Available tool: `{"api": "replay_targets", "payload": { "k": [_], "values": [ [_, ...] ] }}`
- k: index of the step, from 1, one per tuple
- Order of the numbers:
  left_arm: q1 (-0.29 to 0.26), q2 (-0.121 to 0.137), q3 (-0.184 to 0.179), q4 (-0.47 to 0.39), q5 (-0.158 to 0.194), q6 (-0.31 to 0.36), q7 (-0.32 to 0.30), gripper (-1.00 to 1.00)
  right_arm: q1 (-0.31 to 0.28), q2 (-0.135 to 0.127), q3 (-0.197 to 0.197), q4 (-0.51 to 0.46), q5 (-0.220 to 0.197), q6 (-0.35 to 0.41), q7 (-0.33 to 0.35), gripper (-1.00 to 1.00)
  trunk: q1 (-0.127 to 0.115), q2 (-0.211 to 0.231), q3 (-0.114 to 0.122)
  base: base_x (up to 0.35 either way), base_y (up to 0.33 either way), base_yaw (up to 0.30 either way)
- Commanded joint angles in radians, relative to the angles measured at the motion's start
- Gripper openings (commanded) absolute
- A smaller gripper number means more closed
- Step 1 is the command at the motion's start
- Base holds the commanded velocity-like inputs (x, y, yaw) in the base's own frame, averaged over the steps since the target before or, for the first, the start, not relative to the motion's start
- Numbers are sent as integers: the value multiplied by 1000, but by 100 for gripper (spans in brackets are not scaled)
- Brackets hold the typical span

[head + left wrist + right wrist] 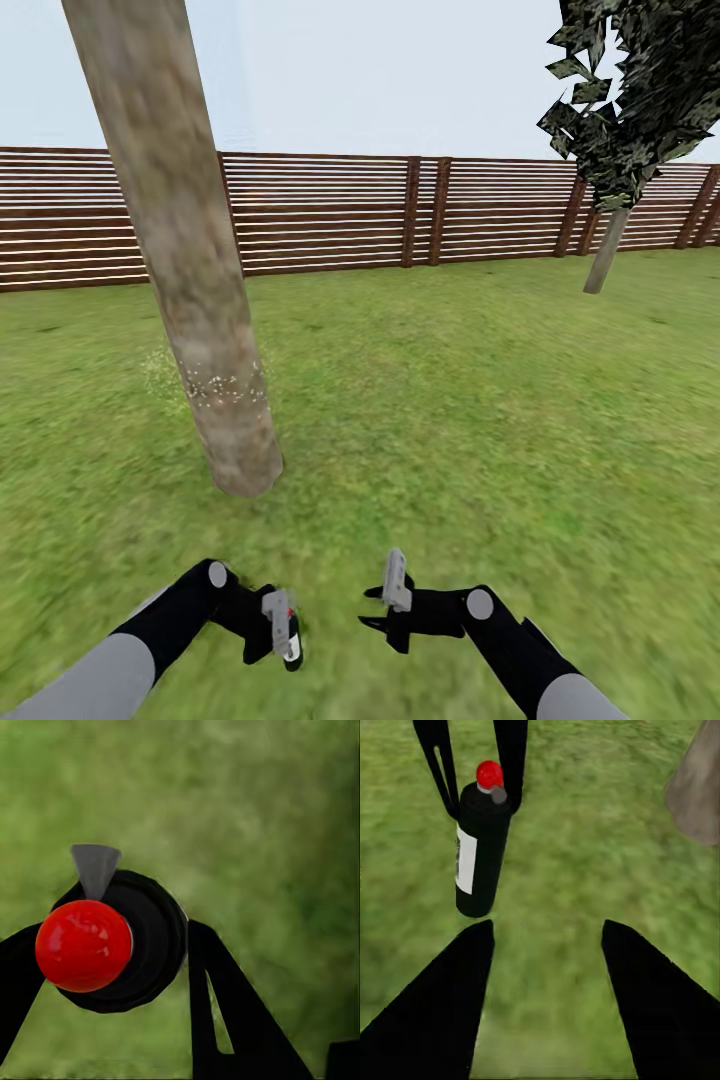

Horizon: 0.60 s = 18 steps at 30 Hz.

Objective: In the garden, pick up the pesticide atomizer on the floor and spray pesticide onto both trees until each tree trunk is fully covered.

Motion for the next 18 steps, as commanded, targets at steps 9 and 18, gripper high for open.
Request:
{"api": "replay_targets", "payload": {
  "k": [9,18],
  "values": [
    [15,57,50,216,154,-4,445,-100,2,-47,1,291,-7,-12,-532,100,0,0,-1,0,0,0],
    [217,43,81,479,886,-420,1052,-100,69,-34,-7,564,-499,-240,-1028,100,0,0,-1,0,0,0]
  ]
}}
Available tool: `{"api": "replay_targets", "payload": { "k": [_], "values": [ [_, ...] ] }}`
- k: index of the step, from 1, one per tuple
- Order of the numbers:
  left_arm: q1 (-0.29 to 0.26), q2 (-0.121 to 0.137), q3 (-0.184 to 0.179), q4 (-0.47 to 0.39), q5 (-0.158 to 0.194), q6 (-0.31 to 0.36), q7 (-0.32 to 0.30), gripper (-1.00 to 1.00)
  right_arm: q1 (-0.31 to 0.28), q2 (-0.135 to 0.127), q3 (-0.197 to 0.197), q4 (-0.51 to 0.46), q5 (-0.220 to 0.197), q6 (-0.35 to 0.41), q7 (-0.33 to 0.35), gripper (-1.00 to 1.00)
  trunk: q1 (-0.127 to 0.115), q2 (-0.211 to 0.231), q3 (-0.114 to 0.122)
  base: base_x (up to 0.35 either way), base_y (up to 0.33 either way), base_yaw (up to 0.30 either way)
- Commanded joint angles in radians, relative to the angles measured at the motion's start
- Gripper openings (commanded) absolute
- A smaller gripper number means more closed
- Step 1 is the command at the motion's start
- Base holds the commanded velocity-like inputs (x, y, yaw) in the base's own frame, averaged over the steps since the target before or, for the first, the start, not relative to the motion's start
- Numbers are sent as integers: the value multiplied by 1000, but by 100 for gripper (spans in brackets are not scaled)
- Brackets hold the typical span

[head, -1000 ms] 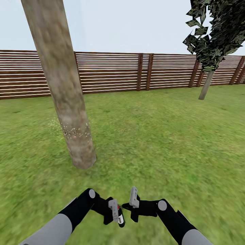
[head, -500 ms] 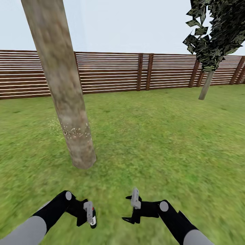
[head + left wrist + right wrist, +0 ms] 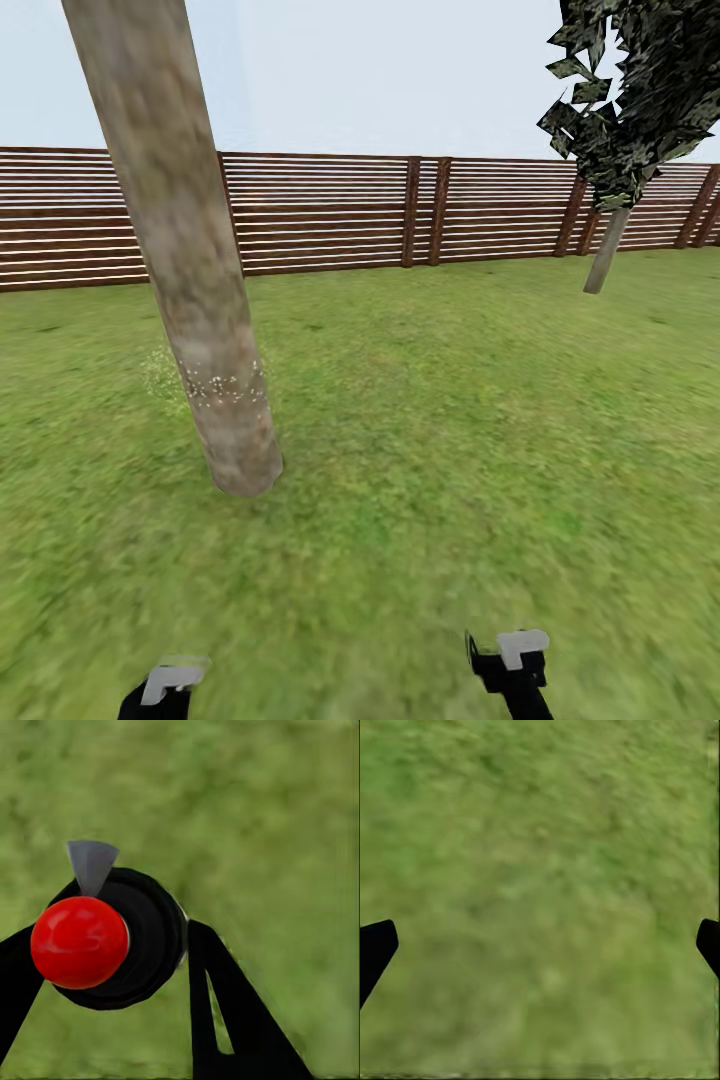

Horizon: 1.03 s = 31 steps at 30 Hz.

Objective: In the garden, pick up the pesticide atomizer on the floor and spray pesticide onto both trees until each tree trunk is fully covered.

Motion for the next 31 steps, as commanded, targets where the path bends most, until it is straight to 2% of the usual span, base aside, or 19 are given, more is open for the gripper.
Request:
{"api": "replay_targets", "payload": {
  "k": [1,3,6,16,21,31],
  "values": [
    [24,-2,-15,1,26,-20,27,-100,18,-1,11,10,-35,-22,-9,100,0,0,-1,0,0,0],
    [36,0,-14,5,44,-27,40,-100,28,0,12,16,-46,-34,-13,100,0,0,-1,0,0,0],
    [43,1,-14,8,90,-34,46,-100,34,1,11,21,-52,-38,-15,100,0,0,-1,0,0,0],
    [44,0,-14,8,95,-35,47,-100,38,10,13,46,-48,-34,-12,100,0,0,-1,0,0,0],
    [51,-4,-14,7,97,-36,47,-100,106,10,14,59,-47,-32,-10,100,0,0,-1,0,0,0],
    [52,-1,-14,6,97,-36,47,-100,112,11,14,59,-49,-32,-10,100,0,0,-1,0,0,0]
  ]
}}
